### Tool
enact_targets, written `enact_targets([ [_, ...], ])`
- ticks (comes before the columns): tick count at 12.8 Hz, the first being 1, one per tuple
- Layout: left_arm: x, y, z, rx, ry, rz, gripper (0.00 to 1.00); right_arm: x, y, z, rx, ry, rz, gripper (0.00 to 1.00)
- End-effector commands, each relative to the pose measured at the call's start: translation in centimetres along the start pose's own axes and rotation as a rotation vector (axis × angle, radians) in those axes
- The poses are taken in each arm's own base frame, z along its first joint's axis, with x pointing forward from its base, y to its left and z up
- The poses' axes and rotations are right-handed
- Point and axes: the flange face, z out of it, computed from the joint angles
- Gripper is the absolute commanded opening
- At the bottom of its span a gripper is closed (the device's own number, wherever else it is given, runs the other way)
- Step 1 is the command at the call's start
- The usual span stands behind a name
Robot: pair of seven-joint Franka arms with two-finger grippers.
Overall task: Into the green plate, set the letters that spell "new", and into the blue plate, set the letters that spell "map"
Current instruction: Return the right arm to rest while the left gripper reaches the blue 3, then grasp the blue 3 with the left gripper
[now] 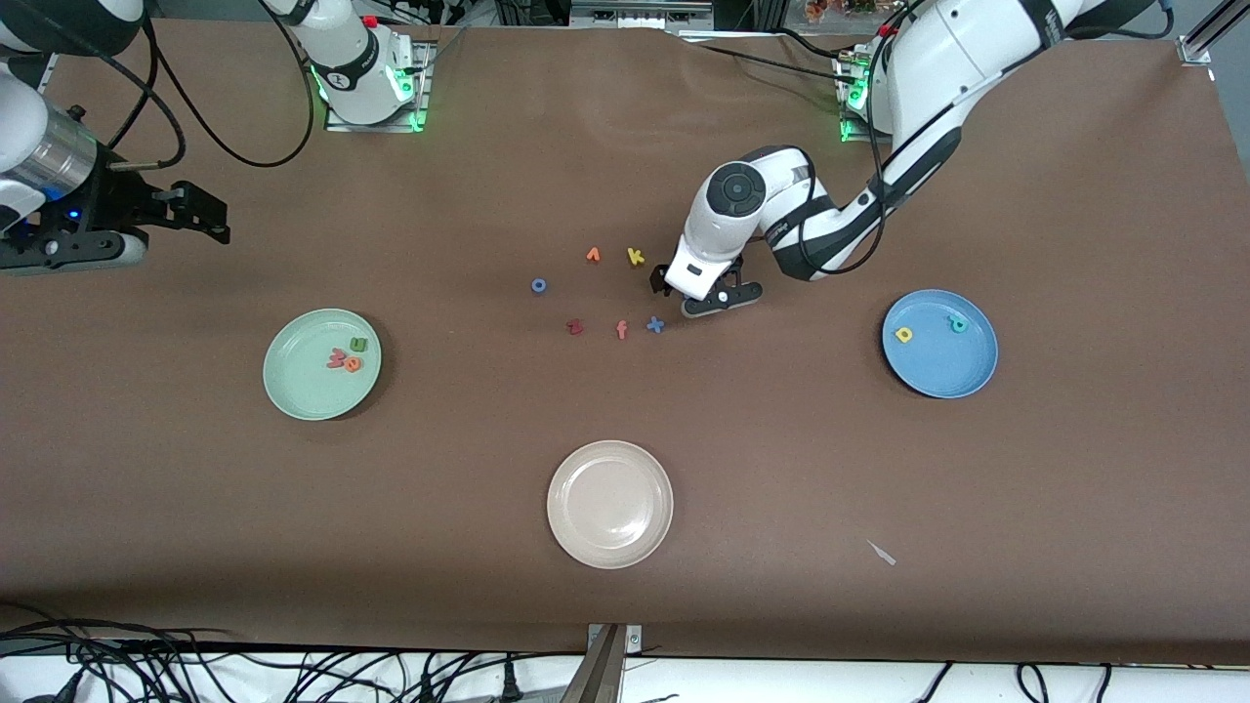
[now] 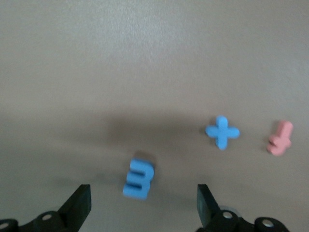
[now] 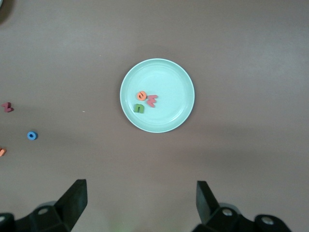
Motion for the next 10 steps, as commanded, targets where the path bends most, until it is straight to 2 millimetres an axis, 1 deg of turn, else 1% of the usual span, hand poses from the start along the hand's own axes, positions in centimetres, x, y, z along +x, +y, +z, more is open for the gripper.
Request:
enact_targets([
  [1,0.9,0.0,1.2,-0.011,0.043,-0.008,0.96,0.4,0.2,-0.4,-0.003,0.013,0.016,1.00],
  [2,0.7,0.1,1.5,-0.008,0.041,-0.002,0.95,0.8,0.1,-0.8,-0.005,0.021,0.013,1.00],
  [3,0.5,0.1,1.6,-0.005,0.038,-0.005,0.88,1.4,0.2,-1.1,-0.005,0.020,0.006,1.00],
  [4,-0.1,0.3,1.8,-0.001,0.036,0.002,0.83,1.4,0.1,-1.5,-0.005,0.000,0.006,1.00],
  [7,-0.5,0.4,2.2,0.008,0.029,0.008,0.69,1.1,0.4,-1.7,0.000,-0.039,0.013,1.00],
  [9,-0.5,0.4,2.2,0.008,0.027,0.009,0.49,1.0,0.2,-2.1,0.000,-0.040,0.010,1.00],
  [10,-0.5,0.3,2.4,0.010,0.024,0.008,0.39,1.2,0.3,-1.9,0.000,-0.054,0.013,1.00],
])
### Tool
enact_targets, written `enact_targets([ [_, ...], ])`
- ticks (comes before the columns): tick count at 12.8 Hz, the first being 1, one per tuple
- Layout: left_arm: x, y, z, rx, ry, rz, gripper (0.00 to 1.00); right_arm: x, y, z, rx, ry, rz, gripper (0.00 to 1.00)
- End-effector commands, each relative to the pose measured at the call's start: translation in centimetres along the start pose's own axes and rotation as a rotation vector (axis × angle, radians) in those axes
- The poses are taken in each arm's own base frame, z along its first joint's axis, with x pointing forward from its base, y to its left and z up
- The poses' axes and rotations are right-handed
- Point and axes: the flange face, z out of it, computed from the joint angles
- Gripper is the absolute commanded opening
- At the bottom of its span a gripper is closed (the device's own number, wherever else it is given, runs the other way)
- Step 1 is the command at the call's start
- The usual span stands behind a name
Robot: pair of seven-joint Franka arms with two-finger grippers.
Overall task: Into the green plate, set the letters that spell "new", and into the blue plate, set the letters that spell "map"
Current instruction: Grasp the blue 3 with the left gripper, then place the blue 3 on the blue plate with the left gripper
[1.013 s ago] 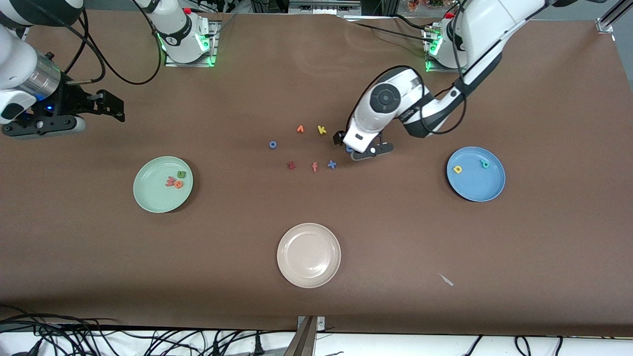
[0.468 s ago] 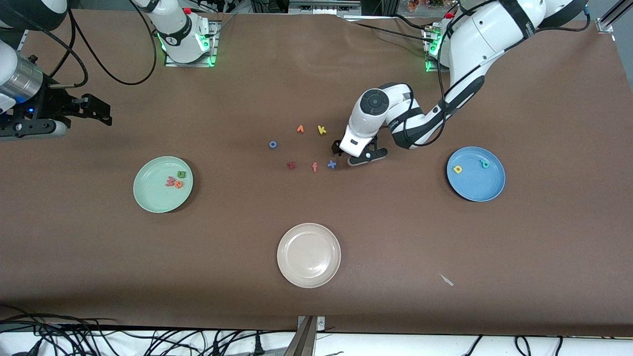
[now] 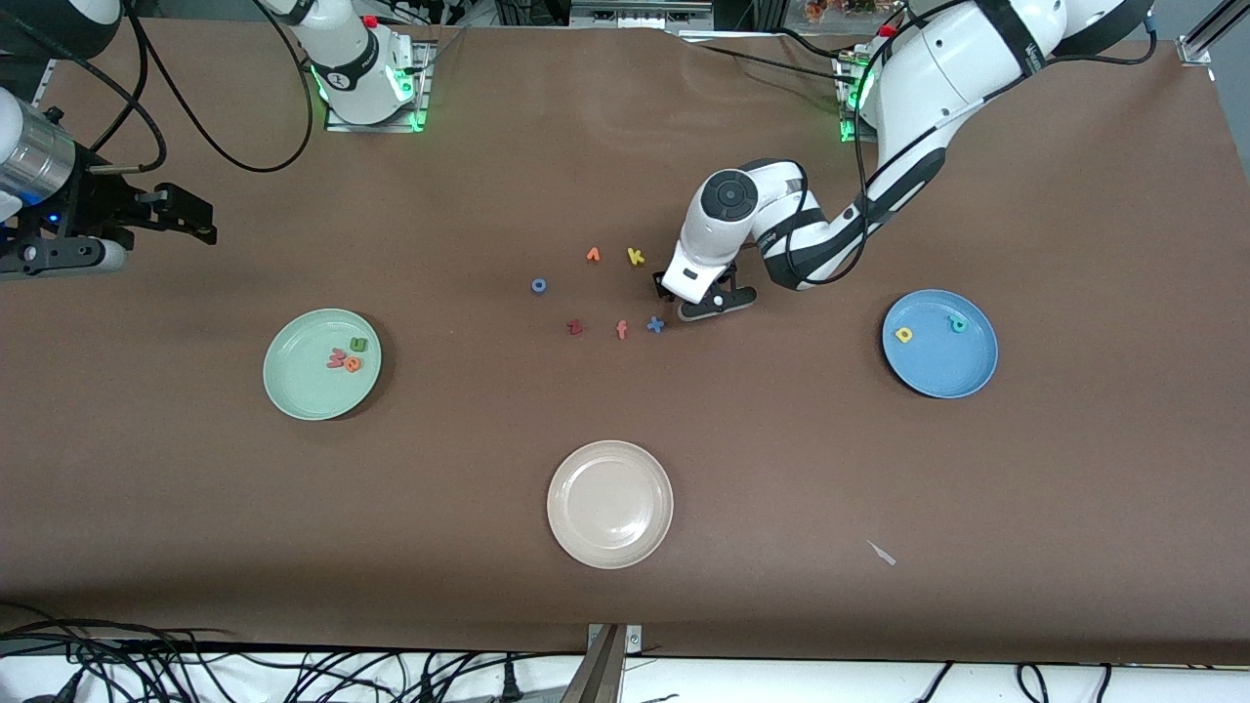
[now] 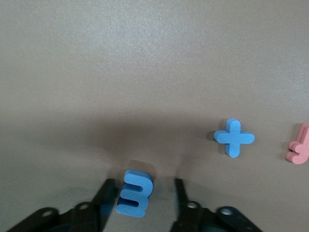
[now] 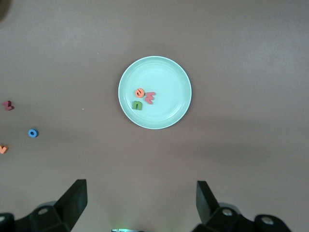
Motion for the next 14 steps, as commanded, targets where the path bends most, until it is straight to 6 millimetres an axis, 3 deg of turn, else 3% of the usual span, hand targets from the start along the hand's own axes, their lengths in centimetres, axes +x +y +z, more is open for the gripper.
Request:
enact_targets([
  [1,0.2,0.2,0.5,0.004,0.016,0.000,0.27,0.4,0.2,-0.7,0.002,-0.027,0.008,1.00],
  [2,0.5,0.1,0.3,0.003,0.020,-0.002,0.16,0.5,0.0,-0.8,0.001,-0.024,0.005,1.00],
  [3,2.2,0.1,-0.9,-0.013,0.040,-0.024,0.08,0.5,-0.1,-0.8,0.001,-0.024,0.004,1.00],
  [4,3.9,0.0,-2.8,-0.009,0.071,-0.048,0.08,0.5,-0.1,-0.8,0.001,-0.024,0.004,1.00],
  [6,7.4,-0.8,-8.9,-0.002,0.131,-0.105,0.08,0.5,-0.1,-0.7,0.001,-0.027,0.004,1.00],
  [8,10.9,-4.1,-14.3,0.019,0.111,-0.133,0.07,0.6,0.2,-0.5,0.003,-0.030,0.008,1.00],
  [11,16.5,-14.2,-18.4,0.160,-0.001,-0.062,0.08,0.6,0.2,-0.5,0.003,-0.030,0.010,1.00],
  [14,21.8,-25.2,-18.3,0.210,-0.102,0.027,0.08,0.7,0.9,-0.3,0.006,-0.035,0.022,1.00],
])
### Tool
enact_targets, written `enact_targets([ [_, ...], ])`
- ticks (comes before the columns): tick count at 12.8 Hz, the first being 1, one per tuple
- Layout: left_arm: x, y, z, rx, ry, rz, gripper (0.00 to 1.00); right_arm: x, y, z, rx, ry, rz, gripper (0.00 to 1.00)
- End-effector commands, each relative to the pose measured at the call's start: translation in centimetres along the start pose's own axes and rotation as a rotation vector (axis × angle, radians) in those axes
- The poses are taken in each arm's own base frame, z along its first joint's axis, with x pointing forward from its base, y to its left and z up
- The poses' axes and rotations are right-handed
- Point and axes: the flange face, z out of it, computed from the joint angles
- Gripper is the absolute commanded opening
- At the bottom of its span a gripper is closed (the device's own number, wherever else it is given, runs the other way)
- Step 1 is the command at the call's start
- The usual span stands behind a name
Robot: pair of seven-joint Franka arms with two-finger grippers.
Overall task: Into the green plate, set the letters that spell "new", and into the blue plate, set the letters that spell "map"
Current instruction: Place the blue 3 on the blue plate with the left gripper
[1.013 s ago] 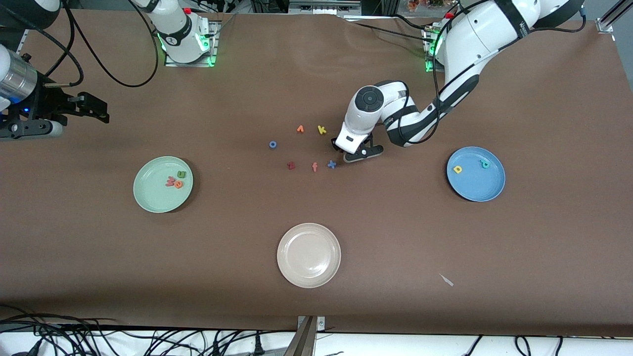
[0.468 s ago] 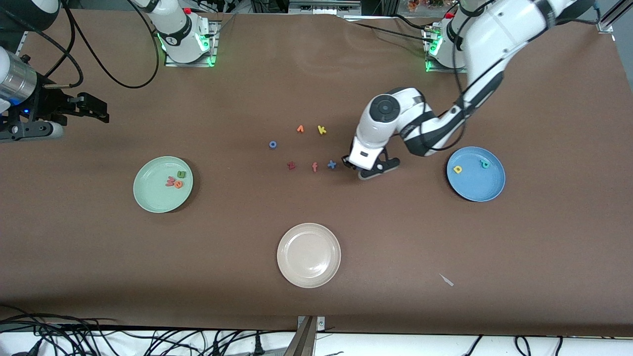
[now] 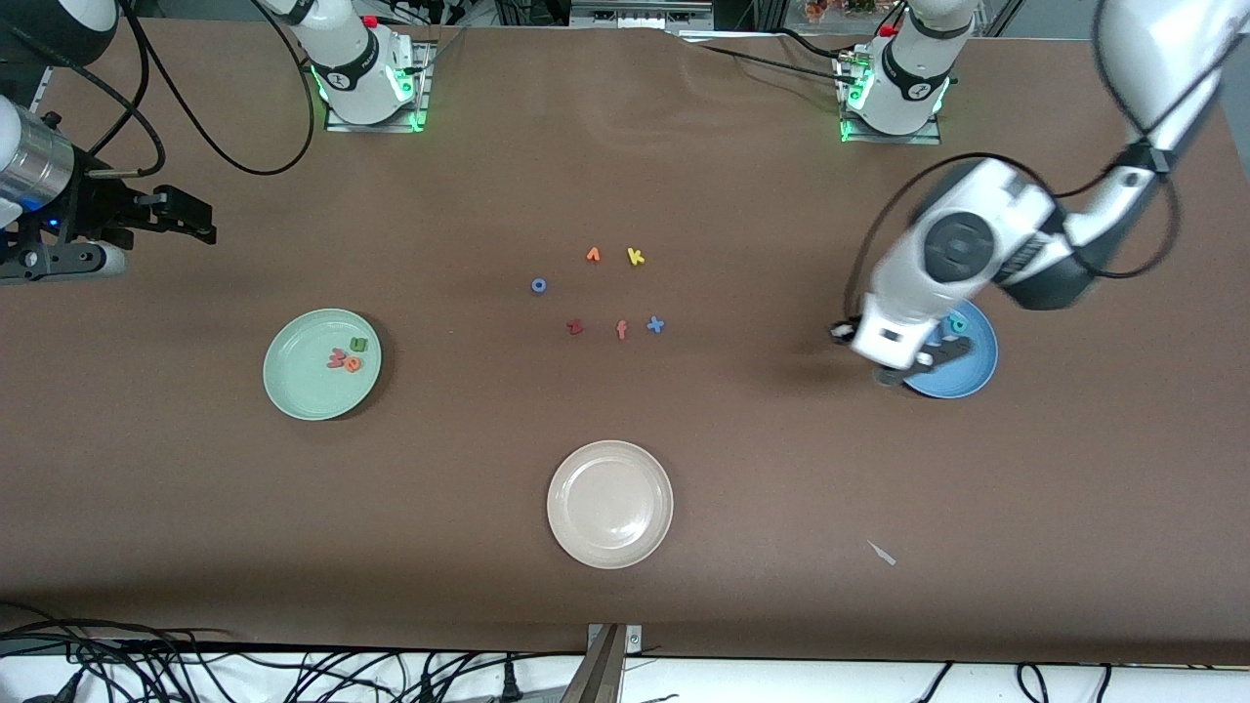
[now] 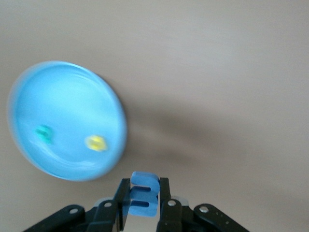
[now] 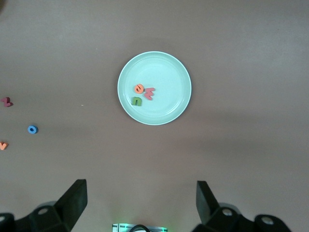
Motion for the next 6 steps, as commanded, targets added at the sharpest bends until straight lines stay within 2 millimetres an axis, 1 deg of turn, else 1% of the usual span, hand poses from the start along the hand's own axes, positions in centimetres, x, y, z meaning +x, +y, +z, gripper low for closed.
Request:
enact_targets([
  [1,3.4,-7.3,3.7,0.001,-0.089,0.088,0.08,0.3,0.6,-0.3,0.006,-0.012,0.015,1.00],
  [2,5.0,-9.4,6.4,-0.004,-0.109,0.084,0.09,0.3,0.8,-0.3,0.006,-0.012,0.018,1.00],
  [3,6.2,-10.3,8.9,-0.030,-0.097,0.073,0.09,0.3,0.7,-0.3,0.006,-0.012,0.016,1.00],
  [5,7.0,-10.7,12.8,-0.002,-0.110,0.086,0.10,0.3,0.8,-0.3,0.006,-0.012,0.021,1.00],
  [6,7.2,-10.6,13.7,0.013,-0.107,0.088,0.19,0.3,0.8,-0.3,0.004,-0.012,0.023,1.00],
])
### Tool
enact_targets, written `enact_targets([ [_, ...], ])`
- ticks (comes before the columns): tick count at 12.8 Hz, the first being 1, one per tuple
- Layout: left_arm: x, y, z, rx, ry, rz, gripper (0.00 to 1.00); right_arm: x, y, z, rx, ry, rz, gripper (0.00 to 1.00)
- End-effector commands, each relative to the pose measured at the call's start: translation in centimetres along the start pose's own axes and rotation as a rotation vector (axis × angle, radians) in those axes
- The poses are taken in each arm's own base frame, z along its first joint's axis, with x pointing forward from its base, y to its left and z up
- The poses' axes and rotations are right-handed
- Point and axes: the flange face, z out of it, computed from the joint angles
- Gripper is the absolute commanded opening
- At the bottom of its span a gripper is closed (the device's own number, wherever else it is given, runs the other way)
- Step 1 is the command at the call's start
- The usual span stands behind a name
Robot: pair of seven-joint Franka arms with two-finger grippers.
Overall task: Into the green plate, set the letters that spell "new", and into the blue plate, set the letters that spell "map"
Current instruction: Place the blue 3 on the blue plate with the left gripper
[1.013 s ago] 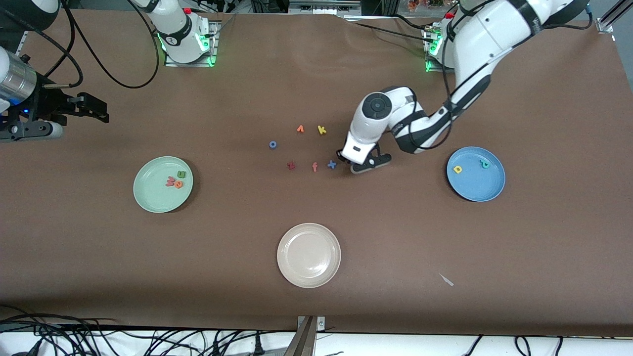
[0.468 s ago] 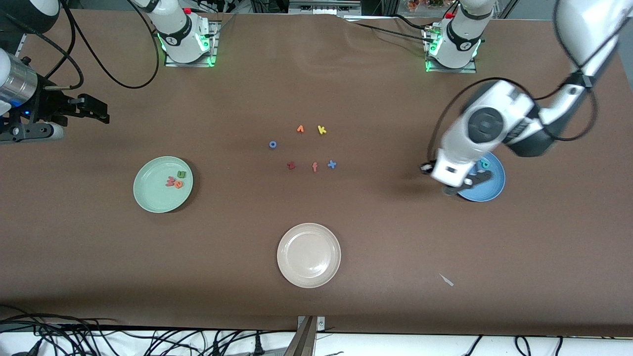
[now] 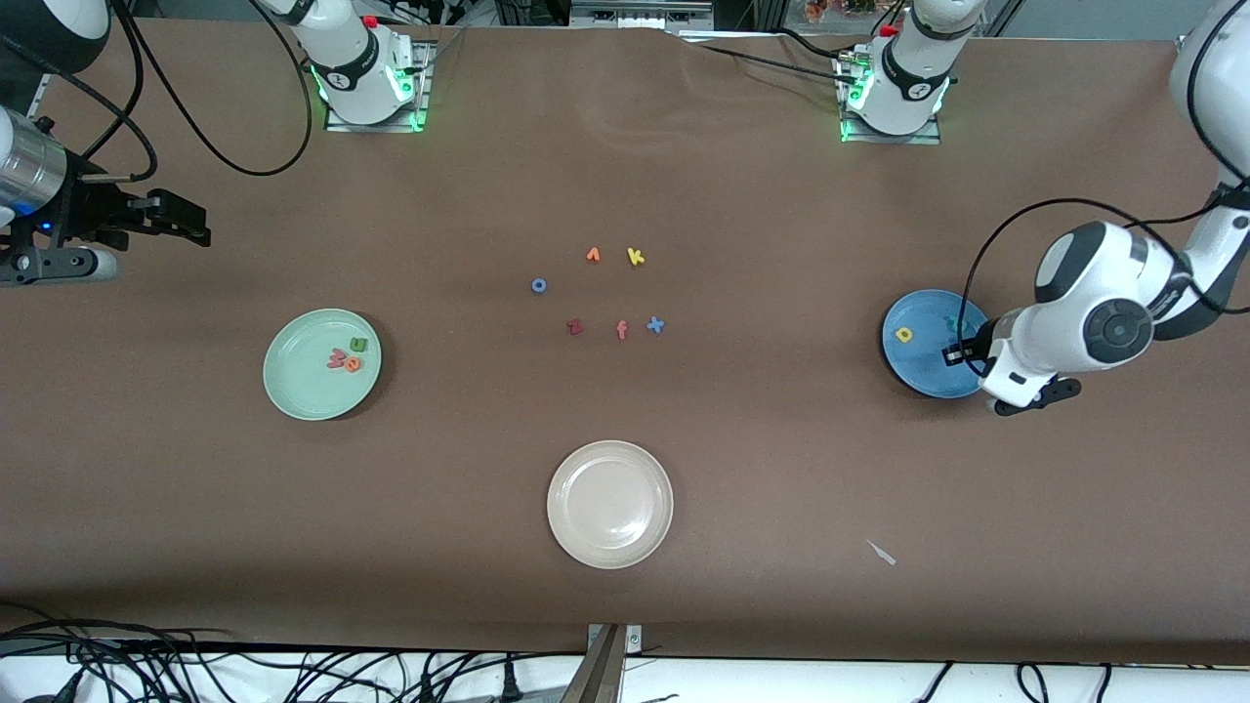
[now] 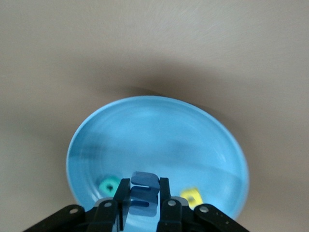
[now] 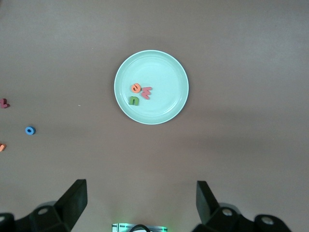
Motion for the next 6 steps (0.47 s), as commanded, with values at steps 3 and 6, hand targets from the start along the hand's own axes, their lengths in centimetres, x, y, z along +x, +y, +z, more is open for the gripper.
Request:
enact_targets([
  [3,0.8,1.4,-0.2,0.032,0.057,0.029,1.00,0.2,0.2,-0.6,0.003,-0.006,0.013,1.00],
  [6,1.8,1.9,-8.9,0.072,0.103,0.000,1.00,0.2,0.2,-0.6,0.003,-0.006,0.015,1.00],
])
